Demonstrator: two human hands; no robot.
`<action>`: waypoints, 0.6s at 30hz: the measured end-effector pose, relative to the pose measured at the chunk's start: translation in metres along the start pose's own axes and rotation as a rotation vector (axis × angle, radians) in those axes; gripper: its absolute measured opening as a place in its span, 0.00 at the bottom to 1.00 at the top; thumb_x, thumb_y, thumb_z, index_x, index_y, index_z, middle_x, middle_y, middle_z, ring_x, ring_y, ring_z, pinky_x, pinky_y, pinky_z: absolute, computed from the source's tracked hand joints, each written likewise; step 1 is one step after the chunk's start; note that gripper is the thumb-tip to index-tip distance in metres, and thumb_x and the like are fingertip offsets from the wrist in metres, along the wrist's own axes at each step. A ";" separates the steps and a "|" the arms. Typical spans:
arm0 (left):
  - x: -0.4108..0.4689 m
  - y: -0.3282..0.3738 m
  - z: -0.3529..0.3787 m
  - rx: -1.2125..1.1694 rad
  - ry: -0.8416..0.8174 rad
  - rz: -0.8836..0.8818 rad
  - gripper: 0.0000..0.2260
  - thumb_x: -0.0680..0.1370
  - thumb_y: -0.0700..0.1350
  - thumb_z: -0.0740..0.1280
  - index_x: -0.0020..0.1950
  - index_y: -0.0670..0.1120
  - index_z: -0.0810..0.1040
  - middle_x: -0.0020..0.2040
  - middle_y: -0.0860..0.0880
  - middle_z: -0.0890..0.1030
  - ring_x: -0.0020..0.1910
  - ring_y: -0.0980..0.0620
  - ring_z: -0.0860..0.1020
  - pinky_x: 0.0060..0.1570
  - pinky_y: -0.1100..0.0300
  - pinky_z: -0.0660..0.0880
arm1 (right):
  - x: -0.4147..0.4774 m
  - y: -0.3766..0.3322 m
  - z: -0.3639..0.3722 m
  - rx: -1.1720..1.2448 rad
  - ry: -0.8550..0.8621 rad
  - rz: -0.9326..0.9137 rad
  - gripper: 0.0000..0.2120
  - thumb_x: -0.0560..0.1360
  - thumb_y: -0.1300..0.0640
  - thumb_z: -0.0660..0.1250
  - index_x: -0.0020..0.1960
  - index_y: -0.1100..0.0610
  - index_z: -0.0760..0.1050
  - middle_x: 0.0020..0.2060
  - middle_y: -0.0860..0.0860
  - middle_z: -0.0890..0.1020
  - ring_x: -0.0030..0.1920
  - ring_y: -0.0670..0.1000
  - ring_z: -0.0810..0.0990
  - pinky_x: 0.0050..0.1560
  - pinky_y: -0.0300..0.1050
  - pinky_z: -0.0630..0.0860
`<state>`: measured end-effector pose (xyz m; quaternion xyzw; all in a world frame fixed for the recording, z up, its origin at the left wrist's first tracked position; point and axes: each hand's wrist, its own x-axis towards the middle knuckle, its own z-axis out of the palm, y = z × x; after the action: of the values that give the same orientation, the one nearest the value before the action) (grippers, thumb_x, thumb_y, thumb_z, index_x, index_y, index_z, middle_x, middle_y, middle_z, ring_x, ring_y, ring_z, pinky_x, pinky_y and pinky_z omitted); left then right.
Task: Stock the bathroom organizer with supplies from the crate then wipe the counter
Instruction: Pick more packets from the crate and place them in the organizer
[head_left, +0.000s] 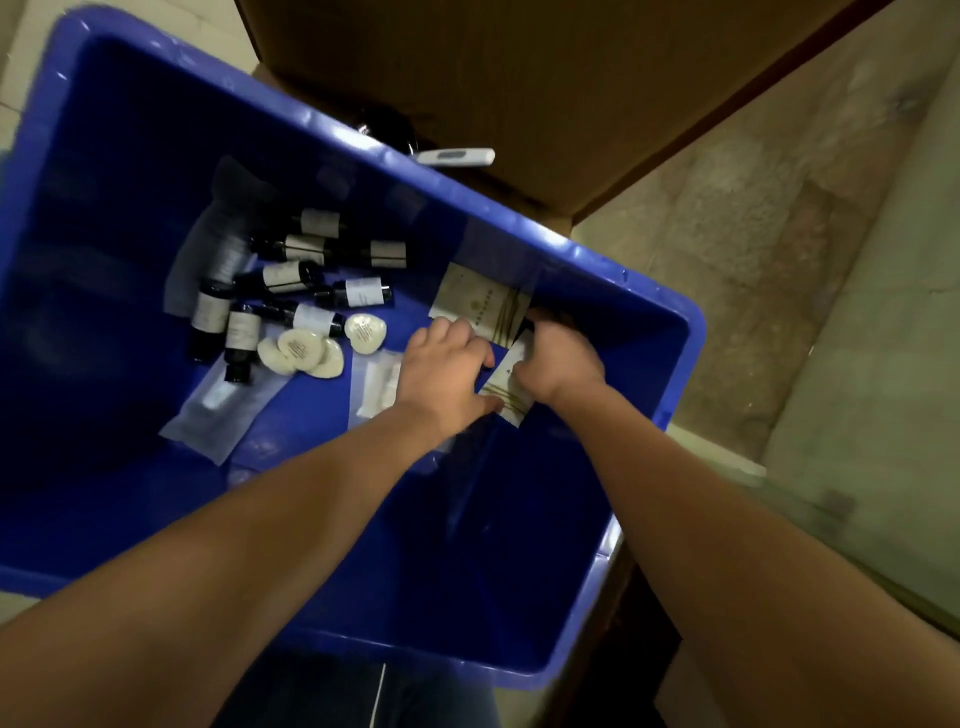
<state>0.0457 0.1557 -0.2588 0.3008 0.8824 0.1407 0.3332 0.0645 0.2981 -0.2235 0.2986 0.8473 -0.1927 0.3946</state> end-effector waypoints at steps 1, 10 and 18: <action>0.001 0.001 0.003 0.005 0.007 0.008 0.23 0.66 0.63 0.73 0.57 0.54 0.77 0.54 0.53 0.72 0.57 0.49 0.67 0.56 0.57 0.61 | 0.003 0.000 0.001 -0.030 0.001 0.000 0.25 0.73 0.59 0.66 0.69 0.51 0.67 0.64 0.55 0.73 0.61 0.59 0.75 0.55 0.50 0.75; 0.002 -0.003 0.022 0.075 0.068 0.023 0.20 0.66 0.56 0.75 0.53 0.52 0.75 0.53 0.52 0.71 0.55 0.49 0.66 0.53 0.58 0.57 | 0.015 0.000 0.011 -0.125 0.011 0.026 0.23 0.73 0.59 0.67 0.66 0.52 0.67 0.61 0.54 0.75 0.60 0.59 0.76 0.49 0.47 0.70; -0.007 0.007 0.017 -0.021 0.139 -0.012 0.17 0.73 0.56 0.69 0.56 0.49 0.76 0.53 0.51 0.75 0.56 0.48 0.69 0.57 0.57 0.58 | -0.003 -0.012 -0.002 0.108 0.031 0.002 0.15 0.70 0.62 0.65 0.54 0.50 0.73 0.53 0.49 0.80 0.56 0.56 0.78 0.57 0.48 0.74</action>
<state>0.0639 0.1577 -0.2647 0.2814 0.9037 0.1687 0.2751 0.0575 0.2891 -0.2188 0.3232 0.8415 -0.2330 0.3649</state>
